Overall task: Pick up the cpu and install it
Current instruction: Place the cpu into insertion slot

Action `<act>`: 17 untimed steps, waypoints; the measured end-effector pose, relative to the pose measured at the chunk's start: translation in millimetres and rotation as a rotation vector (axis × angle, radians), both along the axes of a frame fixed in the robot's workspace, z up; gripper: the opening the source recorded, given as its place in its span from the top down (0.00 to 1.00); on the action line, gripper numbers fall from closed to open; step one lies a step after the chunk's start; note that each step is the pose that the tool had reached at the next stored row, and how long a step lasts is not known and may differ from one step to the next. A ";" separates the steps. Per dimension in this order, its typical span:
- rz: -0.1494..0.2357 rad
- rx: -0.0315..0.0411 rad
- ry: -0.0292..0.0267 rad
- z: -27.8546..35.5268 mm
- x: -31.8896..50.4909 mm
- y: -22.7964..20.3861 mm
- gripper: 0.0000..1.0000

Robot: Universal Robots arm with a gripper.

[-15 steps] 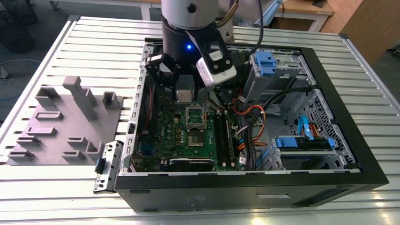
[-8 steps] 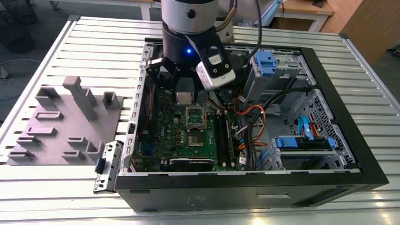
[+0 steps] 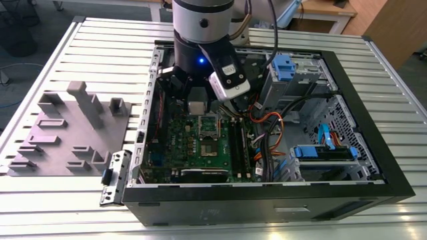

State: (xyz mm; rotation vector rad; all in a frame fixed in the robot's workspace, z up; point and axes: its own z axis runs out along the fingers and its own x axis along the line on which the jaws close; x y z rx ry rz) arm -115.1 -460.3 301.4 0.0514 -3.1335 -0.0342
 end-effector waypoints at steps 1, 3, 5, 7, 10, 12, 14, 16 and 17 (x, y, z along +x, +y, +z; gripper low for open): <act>0.000 0.0000 0.0001 -0.8 0.4 -0.3 0.53; 0.000 -0.0001 0.0003 -2.1 1.9 -1.1 0.53; 0.000 -0.0001 0.0005 -3.2 4.3 -1.8 0.53; 0.000 -0.0001 0.0011 -4.2 7.4 -2.5 0.53; 0.000 0.0000 0.0022 -5.7 12.6 -3.7 0.53; 0.000 -0.0001 0.0027 -7.0 15.2 -4.6 0.53; 0.000 -0.0002 0.0029 -8.6 16.9 -5.3 0.53; 0.000 -0.0001 0.0031 -10.5 18.0 -6.1 0.53; 0.000 -0.0001 0.0030 -11.8 18.4 -6.5 0.53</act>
